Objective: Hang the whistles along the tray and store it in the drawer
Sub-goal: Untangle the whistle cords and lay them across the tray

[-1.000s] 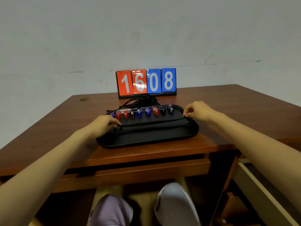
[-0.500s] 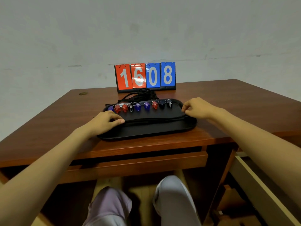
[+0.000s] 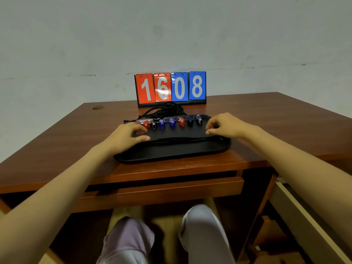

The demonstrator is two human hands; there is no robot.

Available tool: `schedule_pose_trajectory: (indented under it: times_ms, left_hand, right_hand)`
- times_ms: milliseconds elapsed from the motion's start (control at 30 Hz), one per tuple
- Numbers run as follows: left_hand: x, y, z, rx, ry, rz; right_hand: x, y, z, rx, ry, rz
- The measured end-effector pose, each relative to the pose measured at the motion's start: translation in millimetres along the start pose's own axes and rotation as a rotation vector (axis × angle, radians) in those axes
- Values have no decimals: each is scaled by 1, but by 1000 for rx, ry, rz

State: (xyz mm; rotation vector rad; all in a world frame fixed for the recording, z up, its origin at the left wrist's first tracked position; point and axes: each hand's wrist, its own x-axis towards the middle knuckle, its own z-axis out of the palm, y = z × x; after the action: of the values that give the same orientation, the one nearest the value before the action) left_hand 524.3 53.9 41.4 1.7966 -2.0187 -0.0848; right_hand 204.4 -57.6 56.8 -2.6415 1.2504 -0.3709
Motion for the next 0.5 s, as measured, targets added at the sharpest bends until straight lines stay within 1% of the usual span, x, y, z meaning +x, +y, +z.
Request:
schedule_pose_trajectory:
  times_ms: [133, 233, 400, 500]
  left_hand:
    - [17, 12, 0, -34, -16, 34]
    - [40, 21, -4, -41, -31, 26]
    - [92, 7, -14, -19, 2, -41]
    - [127, -11, -14, -5, -35, -96]
  right_hand:
    - [16, -17, 2, 69, 81, -72]
    - [41, -26, -1, 137, 102, -85]
    - [97, -35, -5, 126, 86, -82]
    - [137, -30, -3, 84, 52, -59]
